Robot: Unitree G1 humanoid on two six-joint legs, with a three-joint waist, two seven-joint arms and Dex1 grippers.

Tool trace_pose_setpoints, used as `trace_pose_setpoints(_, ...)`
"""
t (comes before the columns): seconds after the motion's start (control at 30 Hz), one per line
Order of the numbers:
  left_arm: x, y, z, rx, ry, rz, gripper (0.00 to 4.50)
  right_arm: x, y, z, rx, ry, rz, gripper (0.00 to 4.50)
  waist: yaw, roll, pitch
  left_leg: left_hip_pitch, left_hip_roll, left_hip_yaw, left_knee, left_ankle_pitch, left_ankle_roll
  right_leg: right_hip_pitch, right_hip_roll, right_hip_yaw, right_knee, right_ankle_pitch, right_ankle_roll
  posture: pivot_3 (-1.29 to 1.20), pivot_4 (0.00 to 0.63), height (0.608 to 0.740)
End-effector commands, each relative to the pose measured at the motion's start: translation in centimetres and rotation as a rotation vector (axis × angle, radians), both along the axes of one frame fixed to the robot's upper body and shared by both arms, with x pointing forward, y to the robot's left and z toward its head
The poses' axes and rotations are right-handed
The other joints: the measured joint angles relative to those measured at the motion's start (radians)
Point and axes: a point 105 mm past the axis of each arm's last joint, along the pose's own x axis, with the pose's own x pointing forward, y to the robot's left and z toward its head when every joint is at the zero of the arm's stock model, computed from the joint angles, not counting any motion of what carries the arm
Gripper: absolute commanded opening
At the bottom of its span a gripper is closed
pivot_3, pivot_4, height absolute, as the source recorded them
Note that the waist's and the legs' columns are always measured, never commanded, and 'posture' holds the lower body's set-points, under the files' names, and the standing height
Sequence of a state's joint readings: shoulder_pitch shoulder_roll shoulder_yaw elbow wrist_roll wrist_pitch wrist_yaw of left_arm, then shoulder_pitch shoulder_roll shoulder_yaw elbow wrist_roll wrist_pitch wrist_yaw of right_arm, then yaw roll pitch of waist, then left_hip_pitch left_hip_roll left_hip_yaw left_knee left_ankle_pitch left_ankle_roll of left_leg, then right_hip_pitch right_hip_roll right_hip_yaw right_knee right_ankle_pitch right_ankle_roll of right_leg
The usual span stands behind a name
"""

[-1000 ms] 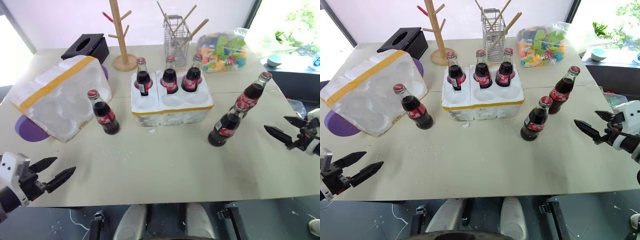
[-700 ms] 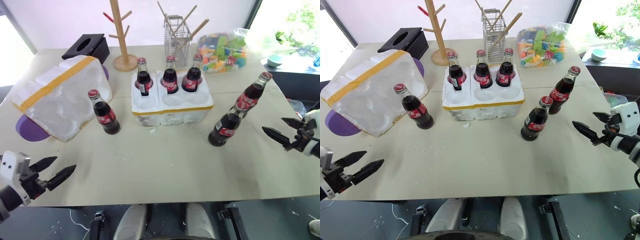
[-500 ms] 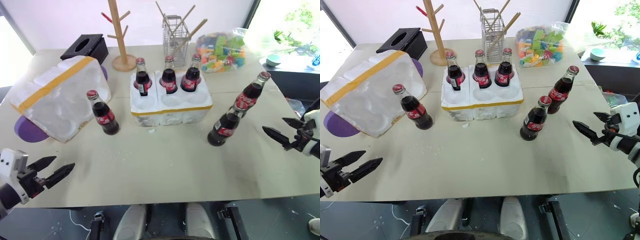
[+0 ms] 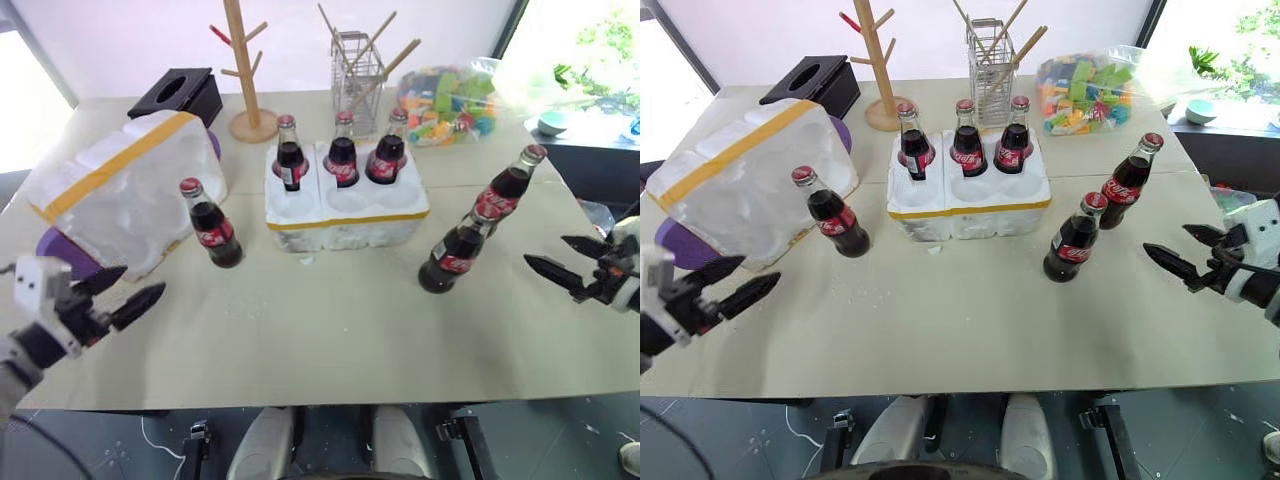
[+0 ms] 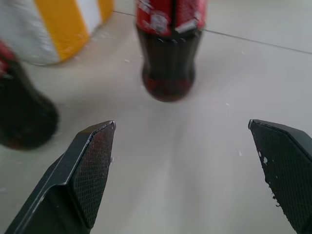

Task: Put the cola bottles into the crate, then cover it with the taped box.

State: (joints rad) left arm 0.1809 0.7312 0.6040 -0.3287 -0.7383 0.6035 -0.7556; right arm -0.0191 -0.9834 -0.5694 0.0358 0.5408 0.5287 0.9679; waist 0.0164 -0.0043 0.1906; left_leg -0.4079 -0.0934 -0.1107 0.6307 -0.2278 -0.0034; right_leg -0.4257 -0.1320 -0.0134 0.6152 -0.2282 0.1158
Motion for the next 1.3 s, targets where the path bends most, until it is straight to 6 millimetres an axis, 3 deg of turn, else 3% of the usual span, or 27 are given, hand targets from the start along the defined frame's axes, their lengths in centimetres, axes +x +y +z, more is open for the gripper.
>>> trace_pose_setpoints(0.03, 1.7, -0.8, 0.9, 0.018, -0.029, -0.044, 4.45, -2.6, 2.9, 5.6, -0.016, -0.057, 0.177, 4.50, -0.001, 0.000, 0.000, 0.000, 0.000, 0.000, 0.000, 0.000, 0.000, 0.000, 0.000, 0.000, 0.000, 0.000, 0.000, 0.00, 0.150, 0.740)
trace_pose_setpoints(0.3, 5.5, -3.7, 1.2, 0.032, -0.049, -0.205, 4.45, -7.5, 11.2, 13.6, 0.069, -0.101, 0.558, 4.50, -0.004, -0.001, 0.000, 0.000, 0.004, 0.002, 0.001, 0.000, 0.001, 0.000, 0.004, 0.001, -0.001, 0.002, -0.001, 0.00, 0.150, 0.740)
trace_pose_setpoints(0.53, 8.2, -5.0, 0.7, 0.046, -0.073, -0.253, 4.45, -8.8, 15.9, 15.0, 0.124, -0.126, 0.745, 4.50, 0.000, -0.006, 0.001, -0.001, 0.004, 0.002, 0.001, 0.000, 0.001, -0.001, 0.001, 0.000, -0.003, 0.003, -0.002, 0.00, 0.150, 0.740)
trace_pose_setpoints(0.8, 9.8, -6.2, 0.3, 0.030, -0.106, -0.278, 4.45, -7.8, 16.7, 13.3, 0.110, -0.085, 0.717, 4.50, -0.003, -0.006, 0.001, -0.002, 0.003, 0.003, 0.001, 0.000, 0.001, -0.002, 0.000, 0.001, -0.004, 0.006, 0.003, 0.00, 0.150, 0.740)
trace_pose_setpoints(0.93, 9.2, -5.8, 0.3, 0.036, -0.106, -0.274, 2.80, -7.6, 16.7, 13.2, 0.118, -0.087, 0.706, 4.50, -0.004, -0.006, 0.001, -0.002, 0.003, 0.003, 0.001, 0.000, 0.001, -0.002, 0.000, 0.001, -0.003, 0.006, 0.004, 0.00, 0.150, 0.740)
trace_pose_setpoints(1.0, 8.6, -5.7, 0.6, 0.040, -0.100, -0.284, 2.83, -7.3, 16.6, 13.2, 0.109, -0.101, 0.696, 4.50, -0.005, -0.006, 0.001, -0.002, 0.003, 0.003, 0.001, 0.000, 0.001, -0.002, 0.001, 0.001, -0.003, 0.006, 0.004, 0.00, 0.150, 0.740)
trace_pose_setpoints(1.2, 5.4, -7.9, 5.9, -0.093, -0.107, -0.500, 2.83, -6.4, 16.5, 12.6, 0.088, -0.106, 0.669, 4.50, -0.001, -0.009, 0.003, -0.003, 0.004, 0.003, 0.001, 0.000, 0.001, -0.004, 0.003, 0.001, -0.003, 0.006, 0.004, 0.00, 0.150, 0.740)
trace_pose_setpoints(1.3, 4.6, -10.1, 9.6, -0.123, -0.138, -0.662, 2.83, -6.5, 16.5, 12.3, 0.105, -0.073, 0.681, 4.50, 0.014, -0.010, 0.005, -0.004, 0.003, 0.001, 0.002, 0.000, 0.001, -0.004, 0.004, 0.001, -0.003, 0.006, 0.003, 0.00, 0.150, 0.740)
